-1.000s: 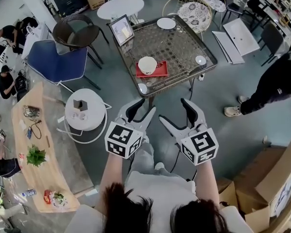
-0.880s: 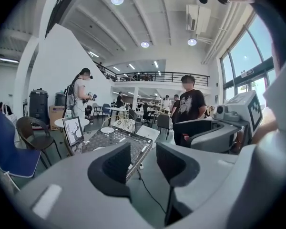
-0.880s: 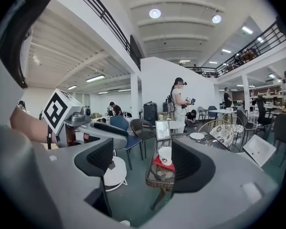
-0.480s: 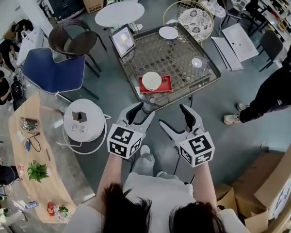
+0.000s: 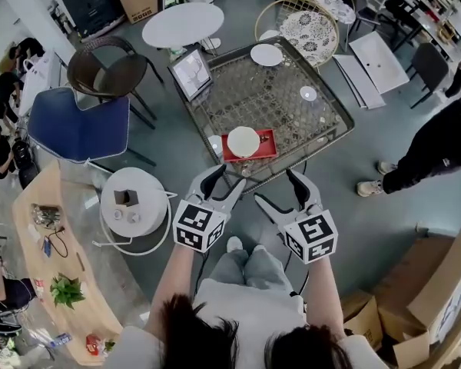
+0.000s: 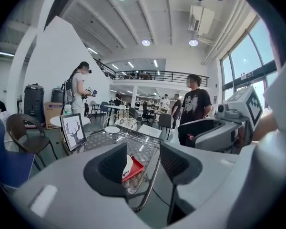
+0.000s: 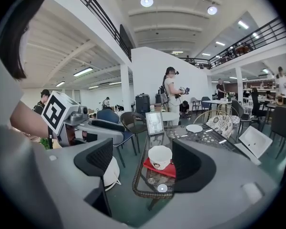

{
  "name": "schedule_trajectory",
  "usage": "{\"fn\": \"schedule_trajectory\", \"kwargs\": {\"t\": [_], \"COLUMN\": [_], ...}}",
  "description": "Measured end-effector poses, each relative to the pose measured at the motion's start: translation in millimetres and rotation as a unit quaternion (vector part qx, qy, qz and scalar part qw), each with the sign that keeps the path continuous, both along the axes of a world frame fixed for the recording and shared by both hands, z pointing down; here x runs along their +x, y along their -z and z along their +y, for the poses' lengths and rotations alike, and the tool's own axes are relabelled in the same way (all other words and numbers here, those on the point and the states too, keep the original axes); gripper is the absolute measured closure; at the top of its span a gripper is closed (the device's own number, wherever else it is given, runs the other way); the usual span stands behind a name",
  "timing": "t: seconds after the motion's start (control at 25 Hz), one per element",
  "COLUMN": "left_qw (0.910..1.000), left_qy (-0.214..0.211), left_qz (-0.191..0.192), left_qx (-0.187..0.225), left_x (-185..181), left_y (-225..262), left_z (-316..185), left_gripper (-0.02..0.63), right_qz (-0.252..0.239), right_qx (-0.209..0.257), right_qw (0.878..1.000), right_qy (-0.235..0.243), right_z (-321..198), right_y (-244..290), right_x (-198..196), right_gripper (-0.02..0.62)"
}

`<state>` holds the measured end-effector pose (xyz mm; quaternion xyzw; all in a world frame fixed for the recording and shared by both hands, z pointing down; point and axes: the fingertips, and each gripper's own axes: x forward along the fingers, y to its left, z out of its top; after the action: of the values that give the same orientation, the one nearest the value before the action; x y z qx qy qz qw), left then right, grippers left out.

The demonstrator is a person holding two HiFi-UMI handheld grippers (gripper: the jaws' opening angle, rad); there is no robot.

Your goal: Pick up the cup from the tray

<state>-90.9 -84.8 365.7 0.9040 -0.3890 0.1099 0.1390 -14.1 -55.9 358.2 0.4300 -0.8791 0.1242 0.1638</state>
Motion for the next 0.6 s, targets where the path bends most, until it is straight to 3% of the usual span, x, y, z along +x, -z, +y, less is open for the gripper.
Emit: {"fn": "schedule_trajectory", "kwargs": {"t": [0.4, 0.6], "left_qw": [0.9990, 0.9974], "left_qy": [-0.025, -0.023], "left_qz": [-0.012, -0.026], "left_qx": [-0.036, -0.063], "left_x": [11.2, 8.3], "left_y": [-43.0, -75.0], "left_z": [-51.8, -90.7], "left_gripper": [0.312, 0.290], "right_qz": [0.019, 0.019], "right_qx": [-0.015, -0.050], "right_qw": [0.999, 0.997], "right_qy": [0.027, 0.048], "right_z": [-57.0, -80.0], "right_y": [-33.3, -71.5], "right_x": [1.9, -2.5], "right_gripper": [0.167, 0.161]}}
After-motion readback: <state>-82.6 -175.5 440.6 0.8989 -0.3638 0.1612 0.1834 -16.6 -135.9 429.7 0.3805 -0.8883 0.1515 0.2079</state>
